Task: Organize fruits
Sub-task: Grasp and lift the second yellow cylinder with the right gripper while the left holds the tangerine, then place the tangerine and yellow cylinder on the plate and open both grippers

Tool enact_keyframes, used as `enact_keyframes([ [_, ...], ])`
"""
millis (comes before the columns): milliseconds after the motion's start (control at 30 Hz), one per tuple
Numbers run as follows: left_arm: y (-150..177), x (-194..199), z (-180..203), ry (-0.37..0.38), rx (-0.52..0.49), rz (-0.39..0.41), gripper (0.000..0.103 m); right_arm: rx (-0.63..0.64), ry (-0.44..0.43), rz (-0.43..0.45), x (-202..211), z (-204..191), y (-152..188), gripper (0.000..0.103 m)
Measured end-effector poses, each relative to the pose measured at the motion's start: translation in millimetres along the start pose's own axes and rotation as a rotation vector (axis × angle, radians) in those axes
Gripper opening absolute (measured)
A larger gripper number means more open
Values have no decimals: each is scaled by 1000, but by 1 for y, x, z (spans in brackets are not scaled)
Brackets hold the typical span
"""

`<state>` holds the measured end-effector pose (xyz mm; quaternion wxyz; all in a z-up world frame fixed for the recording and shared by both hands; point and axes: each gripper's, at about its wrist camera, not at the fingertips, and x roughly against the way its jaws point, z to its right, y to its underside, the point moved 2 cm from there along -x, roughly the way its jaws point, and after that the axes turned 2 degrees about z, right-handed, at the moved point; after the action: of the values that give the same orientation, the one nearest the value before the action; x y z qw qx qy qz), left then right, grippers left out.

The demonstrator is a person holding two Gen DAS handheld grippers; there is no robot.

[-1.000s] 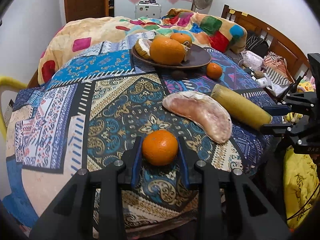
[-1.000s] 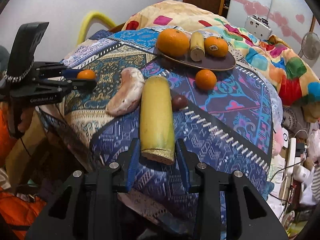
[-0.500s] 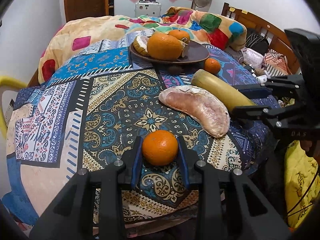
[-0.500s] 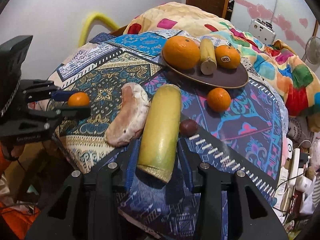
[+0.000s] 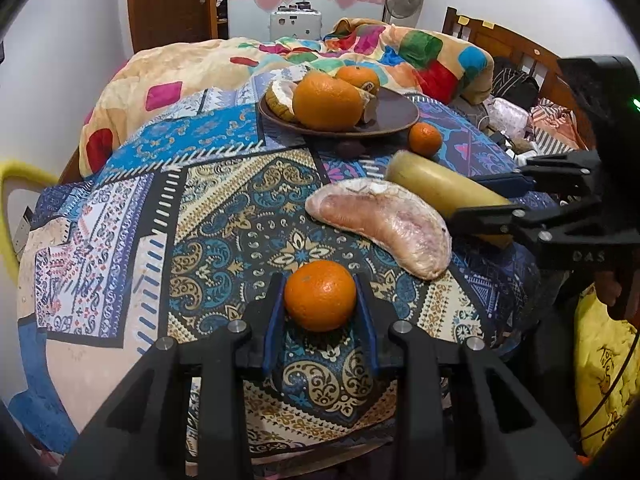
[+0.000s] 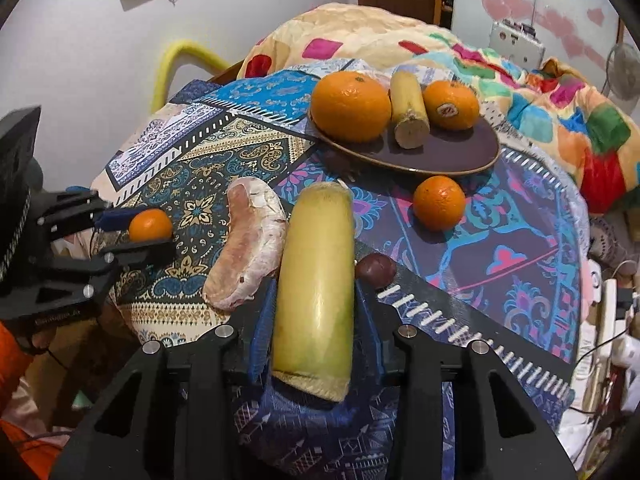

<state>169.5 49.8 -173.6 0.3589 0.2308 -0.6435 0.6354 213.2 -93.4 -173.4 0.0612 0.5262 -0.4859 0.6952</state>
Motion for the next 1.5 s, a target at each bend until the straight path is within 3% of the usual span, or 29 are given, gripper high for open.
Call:
enact_keyframes([
  [467,-48,19,4,-8,-11,110,33,-50,22,154,50,24,-17,35],
  [833,-96,6,0,-2,10,156,33,-55,89,240,64,51,-47,35],
  [1033,-124,-15,-7,-27,10,157,33,-66,134,226,52,73,-64,35],
  [1233,-152,-40,-14,-61,0,167,33,-38,179,158,25,87,-78,35],
  [1500,-184,-95,-19,-95,-6,100,33,-20,190,141,0,94,-101,35],
])
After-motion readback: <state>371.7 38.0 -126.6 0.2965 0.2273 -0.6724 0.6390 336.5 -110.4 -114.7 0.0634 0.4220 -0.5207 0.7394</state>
